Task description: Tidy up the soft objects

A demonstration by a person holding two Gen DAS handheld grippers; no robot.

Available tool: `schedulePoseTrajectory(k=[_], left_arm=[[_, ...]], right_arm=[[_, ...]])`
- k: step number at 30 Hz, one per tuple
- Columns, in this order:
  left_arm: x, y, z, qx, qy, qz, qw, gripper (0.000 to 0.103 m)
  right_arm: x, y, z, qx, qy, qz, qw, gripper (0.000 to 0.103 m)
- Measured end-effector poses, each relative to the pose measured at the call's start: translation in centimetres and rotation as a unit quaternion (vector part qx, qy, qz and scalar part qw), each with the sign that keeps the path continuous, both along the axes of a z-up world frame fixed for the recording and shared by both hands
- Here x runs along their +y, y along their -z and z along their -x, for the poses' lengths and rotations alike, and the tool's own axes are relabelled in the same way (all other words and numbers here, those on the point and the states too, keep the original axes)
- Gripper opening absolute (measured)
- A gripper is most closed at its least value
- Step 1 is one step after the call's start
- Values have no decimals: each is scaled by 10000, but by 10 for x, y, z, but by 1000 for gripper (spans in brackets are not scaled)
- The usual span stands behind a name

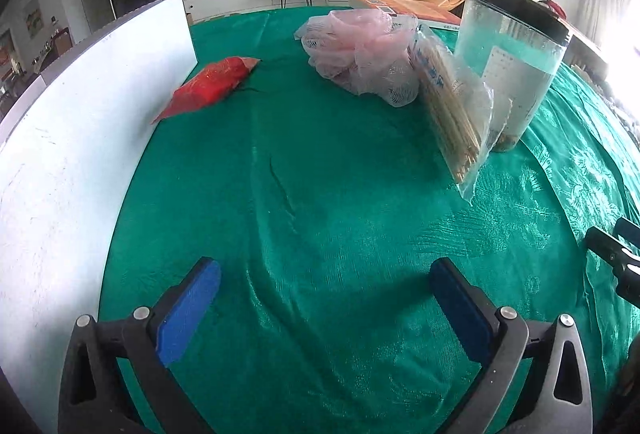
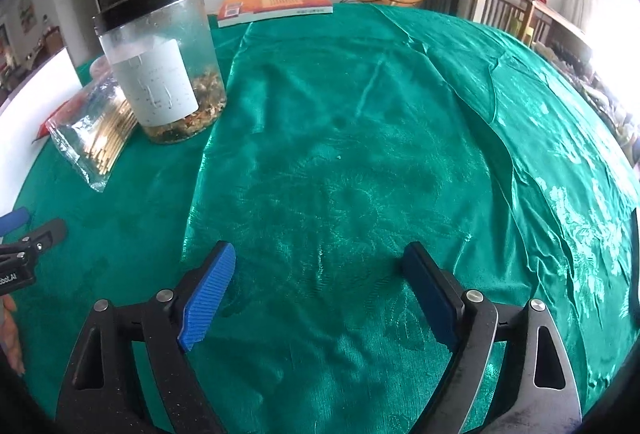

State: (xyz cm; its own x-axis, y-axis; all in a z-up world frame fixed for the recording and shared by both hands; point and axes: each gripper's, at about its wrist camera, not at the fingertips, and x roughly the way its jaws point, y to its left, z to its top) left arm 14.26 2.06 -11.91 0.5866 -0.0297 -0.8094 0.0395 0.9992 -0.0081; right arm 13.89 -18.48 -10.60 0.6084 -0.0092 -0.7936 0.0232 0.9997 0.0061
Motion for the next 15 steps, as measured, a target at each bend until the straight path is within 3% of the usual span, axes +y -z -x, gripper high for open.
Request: schedulePoseTrajectory(k=[15], left_arm=[[1, 0, 0, 0, 2, 2, 10000, 103]], right_arm=[[0, 0, 1, 8, -9, -5, 10000, 91]])
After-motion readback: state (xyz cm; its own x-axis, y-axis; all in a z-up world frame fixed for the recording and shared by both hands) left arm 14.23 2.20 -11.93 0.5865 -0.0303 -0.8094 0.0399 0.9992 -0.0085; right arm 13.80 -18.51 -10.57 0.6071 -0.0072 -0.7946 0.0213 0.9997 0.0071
